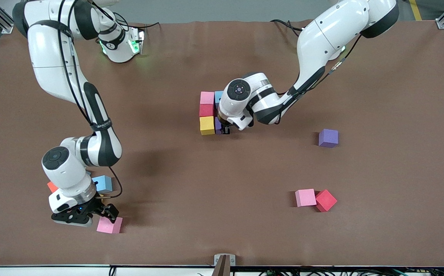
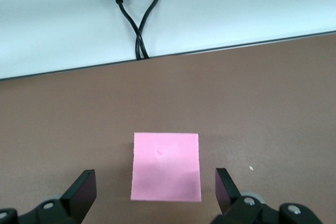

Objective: Arrange 11 blocks into digit 3
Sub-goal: 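Grasp the pink cube with the right gripper while the left gripper reaches purple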

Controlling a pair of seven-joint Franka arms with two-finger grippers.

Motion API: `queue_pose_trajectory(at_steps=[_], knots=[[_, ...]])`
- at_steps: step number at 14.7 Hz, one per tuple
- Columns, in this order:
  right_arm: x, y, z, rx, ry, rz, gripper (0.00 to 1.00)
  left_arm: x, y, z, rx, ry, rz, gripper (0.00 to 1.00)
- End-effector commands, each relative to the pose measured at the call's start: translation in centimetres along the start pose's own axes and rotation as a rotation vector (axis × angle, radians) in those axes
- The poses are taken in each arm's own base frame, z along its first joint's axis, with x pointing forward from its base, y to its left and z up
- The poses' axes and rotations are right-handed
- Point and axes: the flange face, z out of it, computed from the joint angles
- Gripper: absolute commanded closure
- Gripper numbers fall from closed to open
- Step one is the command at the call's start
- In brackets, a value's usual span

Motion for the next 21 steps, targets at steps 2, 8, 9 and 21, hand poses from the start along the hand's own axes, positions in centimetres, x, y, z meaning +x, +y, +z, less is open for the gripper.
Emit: queue_pose_trajectory(at_steps=[2,8,9,21], knots=[[1.1,0.0,1.2,-0.002,0.026,-0.014,0.0,-0.5,0.3,0.2,-0.019,-0.008,0.001,0.68],[1.1,1.2,2.8,-0.017,0.027,-0.038,0.0,-0.5,0.3,0.3,-0.019,-0.007,0.008,0.0],[1.1,1.5,3.2,-0.023,0.029,-0.053,0.0,-0.5,0.3,0.1,-0.022,-0.008,0.009,0.0],[0.2,0.6,4.4,-0.019,0.015,-0.062,0.0,0.3,2.8,-10.2,-0.087,0.045,0.028,0.0]])
